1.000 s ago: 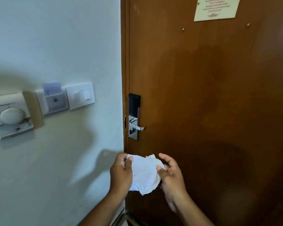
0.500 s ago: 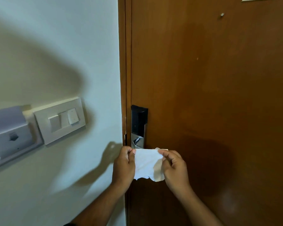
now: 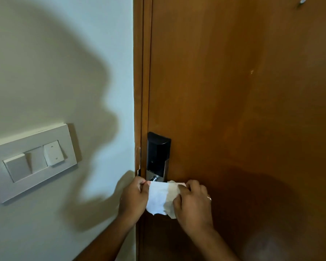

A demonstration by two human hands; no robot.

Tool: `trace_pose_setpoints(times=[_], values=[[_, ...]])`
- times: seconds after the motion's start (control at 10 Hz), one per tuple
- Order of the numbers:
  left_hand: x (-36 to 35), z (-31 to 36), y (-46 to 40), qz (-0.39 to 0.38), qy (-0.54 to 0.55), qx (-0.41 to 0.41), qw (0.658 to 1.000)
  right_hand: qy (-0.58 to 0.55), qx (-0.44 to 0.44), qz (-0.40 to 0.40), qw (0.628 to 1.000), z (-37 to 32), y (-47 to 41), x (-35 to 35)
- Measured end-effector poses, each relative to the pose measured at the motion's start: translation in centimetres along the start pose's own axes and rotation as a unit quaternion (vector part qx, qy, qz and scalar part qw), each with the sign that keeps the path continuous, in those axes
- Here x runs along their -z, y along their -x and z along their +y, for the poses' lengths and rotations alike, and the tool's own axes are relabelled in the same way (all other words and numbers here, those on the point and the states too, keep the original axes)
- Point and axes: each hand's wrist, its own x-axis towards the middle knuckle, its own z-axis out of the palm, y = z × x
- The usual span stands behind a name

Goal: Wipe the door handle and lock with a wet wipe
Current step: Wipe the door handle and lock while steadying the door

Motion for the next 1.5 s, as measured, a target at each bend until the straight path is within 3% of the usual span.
trace_pose_setpoints(times=[0.1,0.2,0.4,0.5,0.6,0.7,0.9,1.0,1.2,1.3,1.4,1.5], values=[[0.4,-0.5,-0.3,0.024,0.039,0.012,0.999,0.044,0.049,0.003,0.998,-1.6,-0.3,-0.3],[0.9,-0.8,-0.9,0.02,0.051,0.033,0.998,0.072,0.064,-0.072,0.993,-2.5,-0.9,-1.2],[1.8,-0.5,-2.0,0.007,0.026,0.027,0.999,0.067,0.11,-0.076,0.989,-2.4,-1.0,-1.8],[2.7,1.0,-2.1,0.084,0.0,-0.062,0.994,0.045,0.121,-0.1,0.987,-2.6,-1.1,-2.5],[3.7,4.2,-3.1,0.155,-0.065,-0.196,0.966,0.018,0.113,-0.083,0.99,-3.2,-1.6,-3.5],[3.8,8.5,-5.6,0.152,-0.144,-0.259,0.943,0.013,0.102,-0.077,0.992,-4.5,-2.6,-5.5],[1.8,15.0,-11.1,0.149,-0.264,-0.396,0.867,0.016,0.014,-0.156,0.988,-6.9,-6.2,-8.7],[1.2,14.7,-11.8,0.162,-0.253,-0.408,0.862,0.011,0.093,-0.126,0.988,-5.3,-4.8,-8.5],[1.0,14.5,-12.2,0.158,-0.249,-0.419,0.859,0.11,0.285,-0.037,0.951,1.6,-2.6,-5.4],[1.0,14.5,-12.1,0.16,-0.247,-0.422,0.858,0.115,0.242,-0.05,0.962,-0.3,-2.7,-4.8],[1.0,14.6,-12.1,0.164,-0.252,-0.42,0.856,0.004,0.109,-0.064,0.992,-4.9,-3.8,-5.3],[1.1,14.8,-12.0,0.164,-0.248,-0.421,0.857,-0.123,-0.059,-0.144,0.98,-7.3,-5.4,-6.3]])
